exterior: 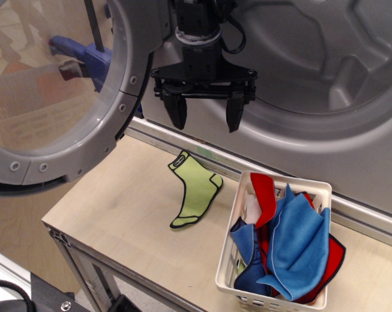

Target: Put clothes in laundry machine

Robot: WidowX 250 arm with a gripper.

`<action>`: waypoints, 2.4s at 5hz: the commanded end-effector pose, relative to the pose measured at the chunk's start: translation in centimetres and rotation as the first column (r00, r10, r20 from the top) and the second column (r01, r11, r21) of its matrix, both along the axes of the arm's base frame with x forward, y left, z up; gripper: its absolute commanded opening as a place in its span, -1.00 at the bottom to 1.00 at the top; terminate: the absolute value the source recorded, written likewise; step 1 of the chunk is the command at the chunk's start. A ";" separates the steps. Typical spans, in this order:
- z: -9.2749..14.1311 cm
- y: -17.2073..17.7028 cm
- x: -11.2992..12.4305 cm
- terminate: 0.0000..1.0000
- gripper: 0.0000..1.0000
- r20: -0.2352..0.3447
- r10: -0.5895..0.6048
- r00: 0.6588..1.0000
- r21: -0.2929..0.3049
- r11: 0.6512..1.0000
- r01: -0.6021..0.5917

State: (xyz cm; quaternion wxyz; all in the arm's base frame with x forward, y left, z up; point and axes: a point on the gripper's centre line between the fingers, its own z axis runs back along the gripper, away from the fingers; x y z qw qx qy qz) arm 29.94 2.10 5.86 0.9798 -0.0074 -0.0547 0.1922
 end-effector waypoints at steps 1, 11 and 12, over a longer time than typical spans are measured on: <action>0.0 0.0 0.0 -1.00 1.00 0.000 0.000 1.000 0.000 1.000 0.000; -10.9 -11.1 -5.7 -1.00 1.00 -0.063 -0.088 0.994 -0.156 0.985 0.077; -10.6 -10.7 -5.4 -1.00 -1.00 -0.061 -0.083 0.995 -0.149 0.986 0.073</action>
